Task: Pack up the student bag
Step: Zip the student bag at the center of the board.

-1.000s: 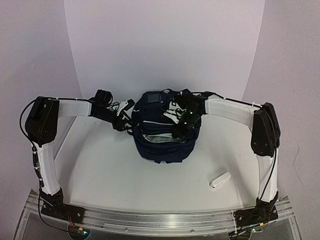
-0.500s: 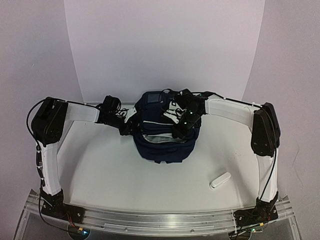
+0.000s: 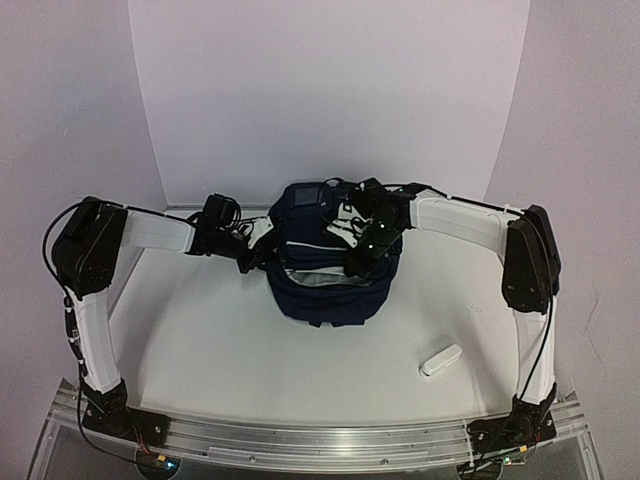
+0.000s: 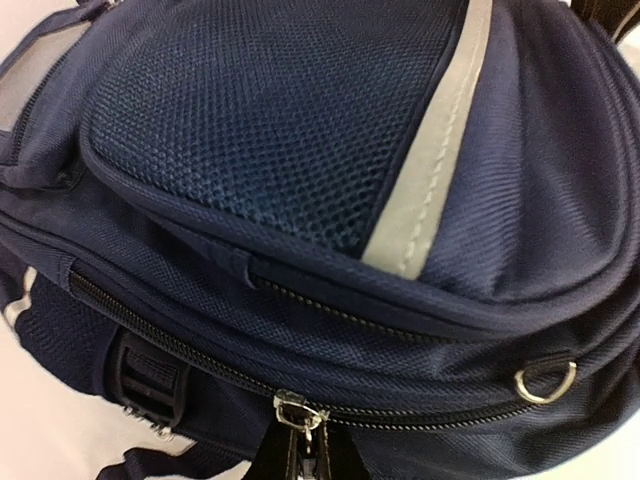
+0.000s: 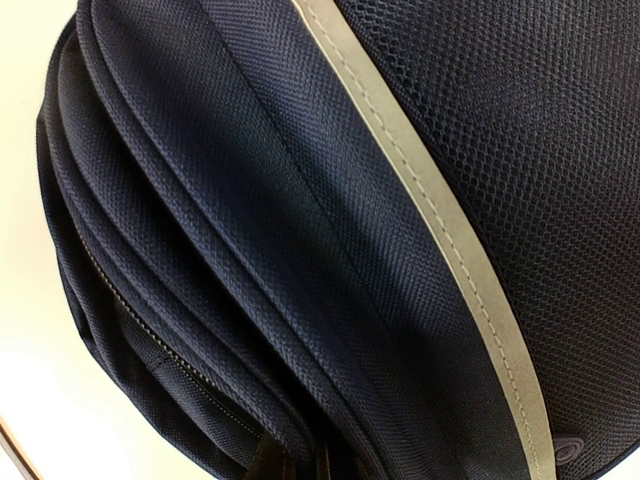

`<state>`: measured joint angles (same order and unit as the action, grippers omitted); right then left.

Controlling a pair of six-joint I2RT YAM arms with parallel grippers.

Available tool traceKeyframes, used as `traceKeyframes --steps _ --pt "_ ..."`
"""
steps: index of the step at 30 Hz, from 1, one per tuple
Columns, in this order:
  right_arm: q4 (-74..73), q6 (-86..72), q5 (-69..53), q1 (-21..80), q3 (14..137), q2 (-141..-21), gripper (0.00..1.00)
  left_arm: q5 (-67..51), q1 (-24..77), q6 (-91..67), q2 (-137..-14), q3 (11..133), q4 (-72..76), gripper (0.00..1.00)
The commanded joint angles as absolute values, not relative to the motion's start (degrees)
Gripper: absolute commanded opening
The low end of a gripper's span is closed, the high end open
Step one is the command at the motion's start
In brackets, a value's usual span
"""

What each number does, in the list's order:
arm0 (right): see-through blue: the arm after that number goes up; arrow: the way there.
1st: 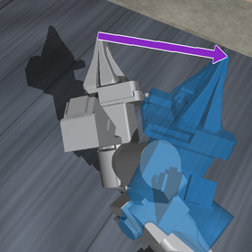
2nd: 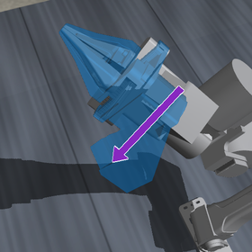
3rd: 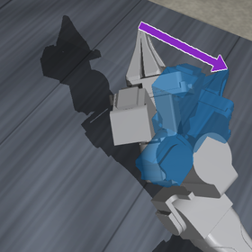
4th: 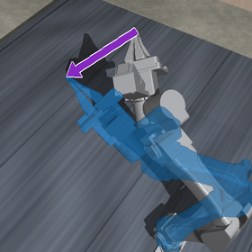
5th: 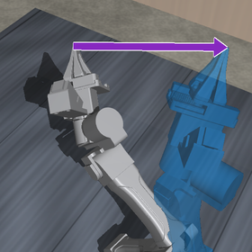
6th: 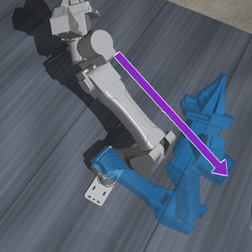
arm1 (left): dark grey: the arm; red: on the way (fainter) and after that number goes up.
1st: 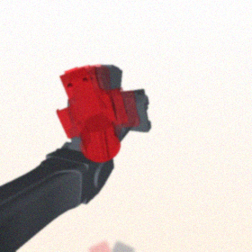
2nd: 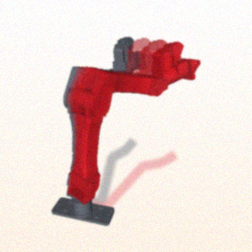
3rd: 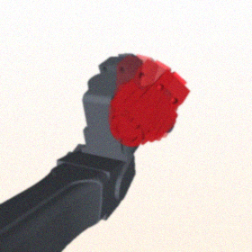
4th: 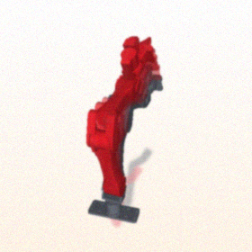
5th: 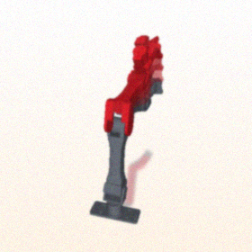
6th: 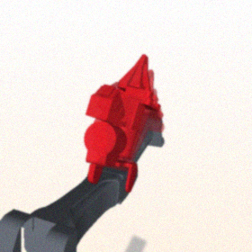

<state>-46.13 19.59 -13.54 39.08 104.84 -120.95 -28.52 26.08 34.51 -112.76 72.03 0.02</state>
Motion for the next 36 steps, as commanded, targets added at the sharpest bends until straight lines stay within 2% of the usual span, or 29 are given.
traceKeyframes --steps 1,13,22,30,36 --pt "-49.49 17.27 -11.14 38.89 104.57 -123.04 0.0 -27.5 27.02 33.86 -106.3 70.28 -3.88 0.0" --pt "-49.39 14.74 -10.89 38.9 107.72 -124.64 0.0 -23.41 35.74 29.7 -100.73 66.04 -10.15 0.0" --pt "-49.22 12.83 -13.5 38.98 107.82 -124.52 0.0 -24.36 44.22 14.38 -99.48 64.39 0.33 0.0" --pt "-48.85 11.21 -17.51 39.73 107.29 -122.84 0.0 -23.29 45.83 -2.96 -101.49 65.34 11.51 0.0" --pt "-48.77 10.18 -18.02 39.75 109.99 -123.01 0.0 -22.65 48.74 -4.12 -105.79 70.57 7.45 0.0"
